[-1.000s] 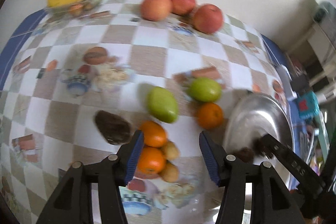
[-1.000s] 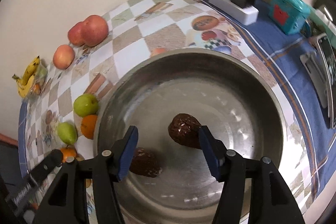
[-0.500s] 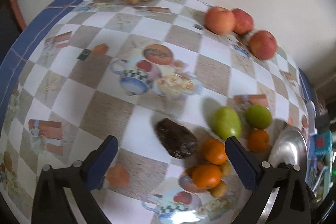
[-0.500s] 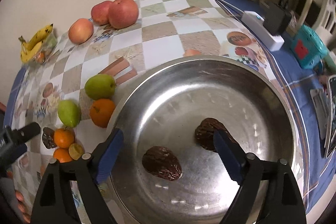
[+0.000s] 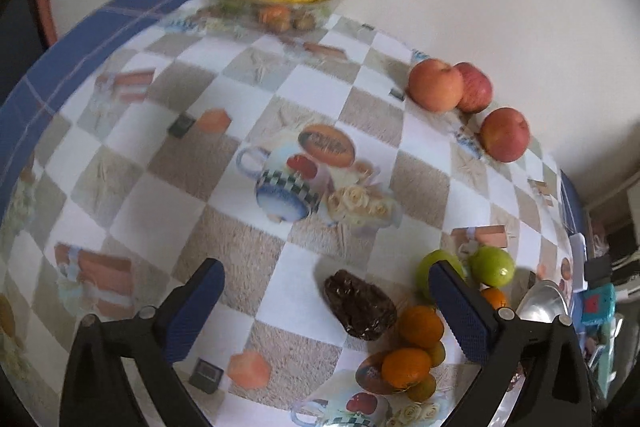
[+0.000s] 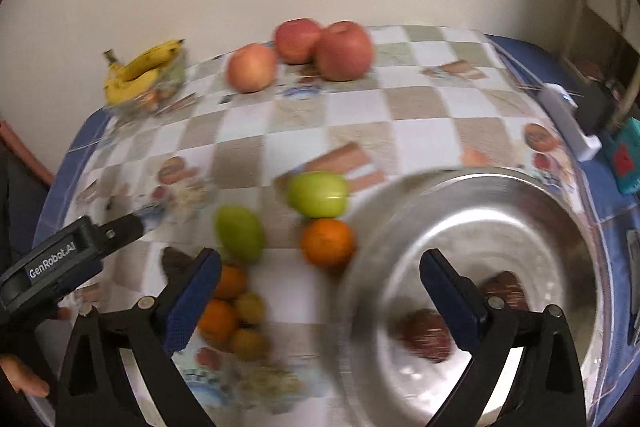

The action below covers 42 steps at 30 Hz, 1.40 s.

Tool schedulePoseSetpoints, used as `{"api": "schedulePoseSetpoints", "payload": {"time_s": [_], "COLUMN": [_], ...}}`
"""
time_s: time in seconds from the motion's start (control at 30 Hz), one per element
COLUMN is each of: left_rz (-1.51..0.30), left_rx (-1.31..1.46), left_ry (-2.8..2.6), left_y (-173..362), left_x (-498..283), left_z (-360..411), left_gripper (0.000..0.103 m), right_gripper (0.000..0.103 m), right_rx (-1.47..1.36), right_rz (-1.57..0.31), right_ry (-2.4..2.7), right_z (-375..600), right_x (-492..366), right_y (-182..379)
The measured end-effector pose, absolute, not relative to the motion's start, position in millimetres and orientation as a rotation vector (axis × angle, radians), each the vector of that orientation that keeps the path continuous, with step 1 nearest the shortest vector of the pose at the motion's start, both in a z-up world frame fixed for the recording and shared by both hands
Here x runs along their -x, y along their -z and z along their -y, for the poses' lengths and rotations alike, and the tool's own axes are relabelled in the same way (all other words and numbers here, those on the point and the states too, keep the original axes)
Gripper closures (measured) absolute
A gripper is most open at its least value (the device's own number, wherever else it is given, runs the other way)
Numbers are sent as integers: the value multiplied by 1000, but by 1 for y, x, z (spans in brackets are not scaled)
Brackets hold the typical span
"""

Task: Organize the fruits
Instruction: 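Grasp another large date with the left tool while the right tool grasps a mandarin orange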

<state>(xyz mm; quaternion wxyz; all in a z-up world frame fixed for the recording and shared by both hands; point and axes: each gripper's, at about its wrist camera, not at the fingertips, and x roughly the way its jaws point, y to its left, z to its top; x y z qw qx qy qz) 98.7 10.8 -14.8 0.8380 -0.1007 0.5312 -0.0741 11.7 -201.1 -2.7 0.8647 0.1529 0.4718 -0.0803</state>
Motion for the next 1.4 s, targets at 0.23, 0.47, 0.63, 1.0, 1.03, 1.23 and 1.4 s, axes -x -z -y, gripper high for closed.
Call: {"api": "schedulePoseSetpoints", "payload": {"time_s": [0.23,0.47,0.63,1.0,1.03,1.23,1.4], "left_rz": [-1067,-1165,-1250,-1305,-1300,-1300,-1278], "left_rx": [187,244,208,164,146,192,210], "left_ry": [188,262,263,252,246,248,252], "left_y": [2,21,42,61,60,60,52], "left_x": [-100,-110,-111,-108,-107,-108,-109], "left_z": [-5,-1,9,20,22,17,17], "left_gripper": [3,21,28,43,50,53,54], "right_gripper": [7,36,40,57,59,67,67], "right_rx": [-303,-303,-334,-293,-289,-303,-325], "right_rz": [-1031,-1097,-1153,-1194,-1193,-1184,-1165], "right_ry": [115,58,15,21,23,6,-9], "right_z": [169,151,145,134,133,132,133], "right_x": [-31,-45,-50,-55,-55,-53,-52], "right_y": [2,20,40,60,60,57,50]}}
